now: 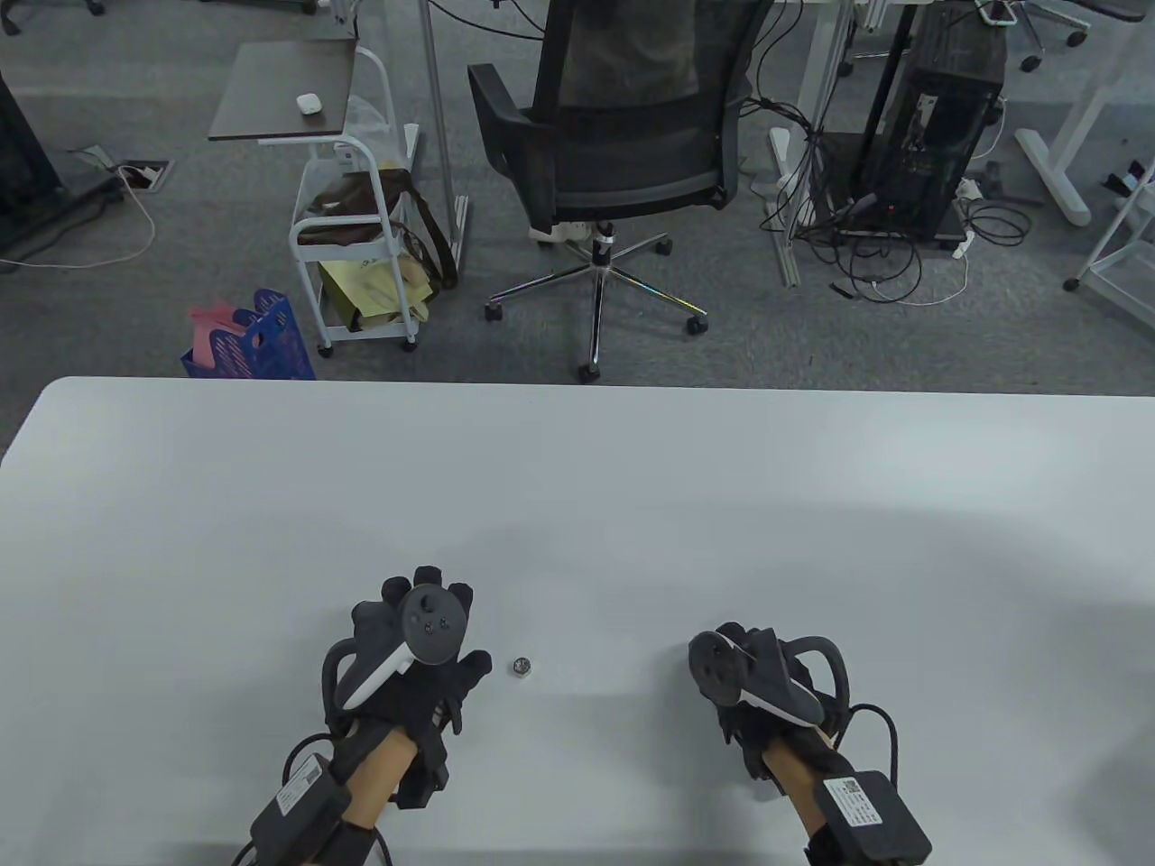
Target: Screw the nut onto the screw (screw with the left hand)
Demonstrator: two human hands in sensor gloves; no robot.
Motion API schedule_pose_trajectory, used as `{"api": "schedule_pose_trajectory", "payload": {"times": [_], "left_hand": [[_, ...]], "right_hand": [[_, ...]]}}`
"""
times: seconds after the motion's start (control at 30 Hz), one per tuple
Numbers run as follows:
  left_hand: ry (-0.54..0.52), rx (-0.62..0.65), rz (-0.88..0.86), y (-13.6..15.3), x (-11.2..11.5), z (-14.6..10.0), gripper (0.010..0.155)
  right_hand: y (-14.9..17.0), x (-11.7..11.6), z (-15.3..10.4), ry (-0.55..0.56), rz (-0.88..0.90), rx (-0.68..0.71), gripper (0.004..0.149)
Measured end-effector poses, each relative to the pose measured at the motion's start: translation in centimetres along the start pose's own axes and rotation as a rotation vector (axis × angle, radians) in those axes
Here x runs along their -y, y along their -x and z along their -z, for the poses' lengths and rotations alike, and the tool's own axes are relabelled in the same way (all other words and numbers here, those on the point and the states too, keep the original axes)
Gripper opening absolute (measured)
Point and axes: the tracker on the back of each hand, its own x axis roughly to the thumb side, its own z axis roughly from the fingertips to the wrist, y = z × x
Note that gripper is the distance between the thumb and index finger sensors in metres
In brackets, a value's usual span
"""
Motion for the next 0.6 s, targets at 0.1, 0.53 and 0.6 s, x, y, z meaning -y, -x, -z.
{"api": "schedule_pose_trajectory", "payload": {"times": [0.1,0.53,0.6], "left_hand": [[0.008,-0.005,-0.001,0.0,0.0,0.0,0.082],[0.010,-0.019,-0.025,0.2,-0.2,-0.2,0.082],[0.007,-0.019,-0.026,0.2,-0.2,-0.2,0.082]], "right_hand": [[0.8,0.5,0.1,-0.002,0.082,-0.032,0.047],[2.9,5.4,-1.9,0.243,0.364,-0.046,0.045],[3.1,5.9,-2.1,0.249,0.408,-0.040,0.046]]}}
